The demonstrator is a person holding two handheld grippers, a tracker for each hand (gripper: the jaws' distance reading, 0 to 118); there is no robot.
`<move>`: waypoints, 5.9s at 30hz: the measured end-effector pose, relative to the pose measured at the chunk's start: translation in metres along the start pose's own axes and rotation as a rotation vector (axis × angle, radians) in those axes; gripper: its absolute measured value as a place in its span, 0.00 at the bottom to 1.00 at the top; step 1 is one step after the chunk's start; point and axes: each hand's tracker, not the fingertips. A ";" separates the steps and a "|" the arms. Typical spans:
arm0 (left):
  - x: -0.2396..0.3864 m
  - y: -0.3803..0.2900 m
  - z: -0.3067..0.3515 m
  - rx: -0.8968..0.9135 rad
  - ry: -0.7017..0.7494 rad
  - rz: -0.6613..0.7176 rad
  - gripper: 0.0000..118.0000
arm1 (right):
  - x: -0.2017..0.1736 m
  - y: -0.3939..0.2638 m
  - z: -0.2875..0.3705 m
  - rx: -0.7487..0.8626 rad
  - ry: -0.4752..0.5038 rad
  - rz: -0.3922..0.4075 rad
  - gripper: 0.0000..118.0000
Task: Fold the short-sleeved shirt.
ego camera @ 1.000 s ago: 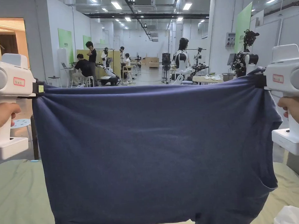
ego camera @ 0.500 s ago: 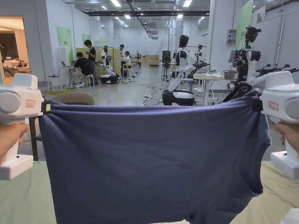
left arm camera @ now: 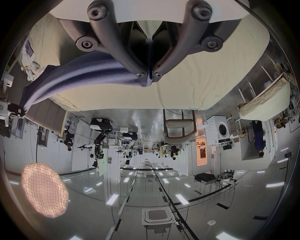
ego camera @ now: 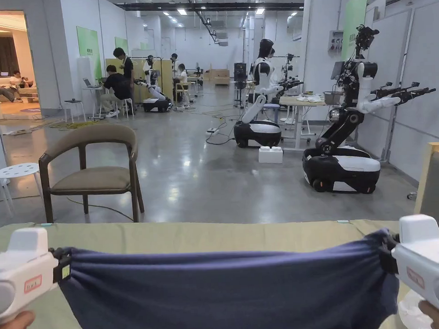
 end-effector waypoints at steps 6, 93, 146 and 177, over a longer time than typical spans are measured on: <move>-0.001 -0.059 0.059 -0.003 -0.016 0.022 0.00 | -0.003 -0.059 0.056 -0.056 0.010 0.040 0.00; -0.003 -0.227 0.155 -0.457 -0.003 0.036 0.01 | -0.145 -0.144 0.110 0.110 0.032 -0.142 0.00; 0.010 -0.309 0.118 -0.727 0.005 -0.014 0.03 | -0.050 -0.323 0.143 -0.792 0.114 -0.029 0.07; 0.009 -0.194 -0.048 -0.550 0.015 0.018 0.03 | -0.055 -0.210 -0.046 -0.593 0.090 -0.065 0.07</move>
